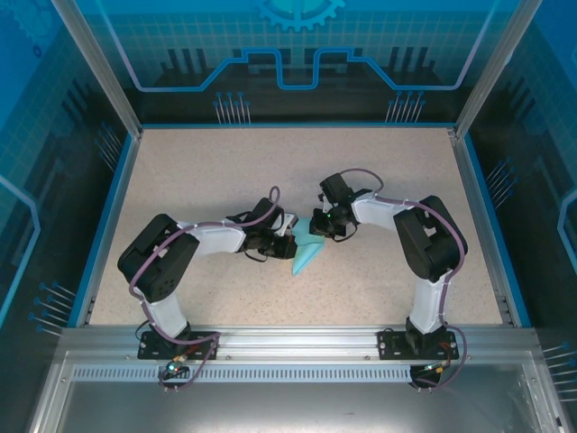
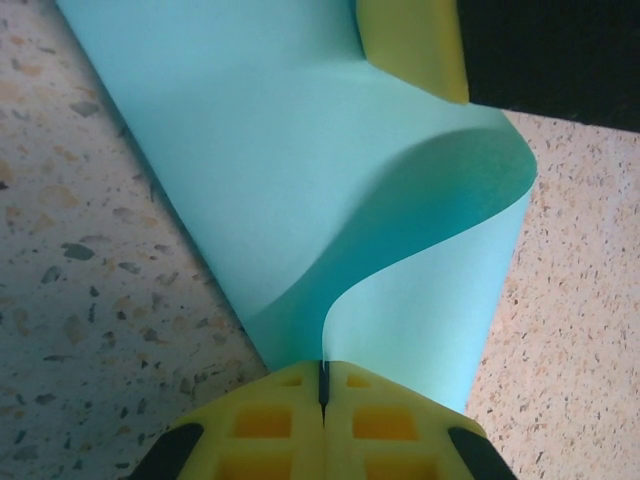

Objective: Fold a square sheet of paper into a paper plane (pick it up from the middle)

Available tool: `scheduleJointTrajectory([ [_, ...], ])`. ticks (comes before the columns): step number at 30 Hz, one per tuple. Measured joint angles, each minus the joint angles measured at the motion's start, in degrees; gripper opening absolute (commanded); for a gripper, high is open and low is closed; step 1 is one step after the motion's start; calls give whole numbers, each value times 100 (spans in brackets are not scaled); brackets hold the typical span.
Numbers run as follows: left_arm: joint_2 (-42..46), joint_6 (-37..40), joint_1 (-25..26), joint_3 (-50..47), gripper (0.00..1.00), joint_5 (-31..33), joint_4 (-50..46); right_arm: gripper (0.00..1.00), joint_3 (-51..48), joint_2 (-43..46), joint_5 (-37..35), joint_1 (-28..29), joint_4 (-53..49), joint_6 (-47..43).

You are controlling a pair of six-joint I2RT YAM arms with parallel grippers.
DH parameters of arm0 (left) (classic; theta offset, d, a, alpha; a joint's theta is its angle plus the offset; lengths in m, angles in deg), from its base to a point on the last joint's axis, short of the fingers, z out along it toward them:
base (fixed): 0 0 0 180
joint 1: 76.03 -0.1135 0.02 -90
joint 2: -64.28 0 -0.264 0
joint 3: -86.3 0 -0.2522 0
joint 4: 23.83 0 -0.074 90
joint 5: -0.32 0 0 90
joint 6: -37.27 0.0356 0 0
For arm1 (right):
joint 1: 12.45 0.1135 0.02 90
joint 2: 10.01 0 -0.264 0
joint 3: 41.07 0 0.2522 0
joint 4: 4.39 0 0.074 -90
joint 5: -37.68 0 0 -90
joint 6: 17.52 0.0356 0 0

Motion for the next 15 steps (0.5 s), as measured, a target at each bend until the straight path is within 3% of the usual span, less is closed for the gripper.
scheduleJointTrajectory([
  [15,-13,0,-2,-111,1,2,50,14,0,0,2,0,0,-2],
])
